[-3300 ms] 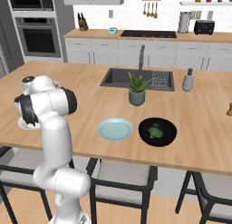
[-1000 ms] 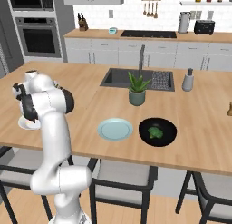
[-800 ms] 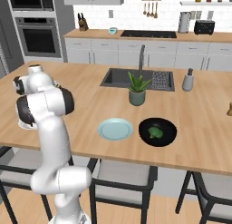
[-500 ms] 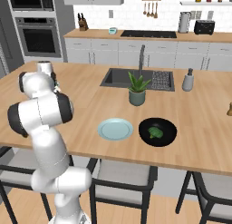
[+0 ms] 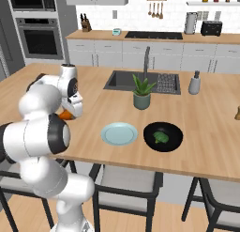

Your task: Pick the chicken drumstick and broccoli from their plates and place them in the bowl. Then put the bowl in the fridge.

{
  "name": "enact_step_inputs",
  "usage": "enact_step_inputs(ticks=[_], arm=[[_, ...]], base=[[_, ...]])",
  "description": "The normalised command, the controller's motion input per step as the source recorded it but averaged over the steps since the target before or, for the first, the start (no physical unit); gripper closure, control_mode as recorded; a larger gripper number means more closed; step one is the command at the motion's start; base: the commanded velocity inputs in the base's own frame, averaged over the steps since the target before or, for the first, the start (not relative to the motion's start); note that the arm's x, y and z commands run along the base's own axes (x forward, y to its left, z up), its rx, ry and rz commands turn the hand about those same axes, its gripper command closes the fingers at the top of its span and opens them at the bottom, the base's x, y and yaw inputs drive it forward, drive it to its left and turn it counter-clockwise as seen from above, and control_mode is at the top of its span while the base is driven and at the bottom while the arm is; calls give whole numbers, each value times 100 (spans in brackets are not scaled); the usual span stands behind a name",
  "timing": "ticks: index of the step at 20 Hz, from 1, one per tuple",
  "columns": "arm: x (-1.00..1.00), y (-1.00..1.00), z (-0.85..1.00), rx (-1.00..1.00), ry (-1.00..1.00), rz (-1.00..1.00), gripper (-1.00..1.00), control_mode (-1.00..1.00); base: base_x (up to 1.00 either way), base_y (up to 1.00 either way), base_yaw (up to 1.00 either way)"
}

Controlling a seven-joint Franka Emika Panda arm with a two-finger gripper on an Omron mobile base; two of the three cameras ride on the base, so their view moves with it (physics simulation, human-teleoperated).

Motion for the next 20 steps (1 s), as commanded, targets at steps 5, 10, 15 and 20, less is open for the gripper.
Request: enact_step_inputs(ticks=[5,10,15,20], arm=[[-12,-100,14,4,6,-17,100,-100],[-7,-100,3,5,5,-15,100,-100],[0,-100,0,5,4,-12,100,-100],[0,-100,-1,2,2,-13,100,-100]], base=[[0,0,0],[0,0,0],[0,0,0],[0,0,0]])
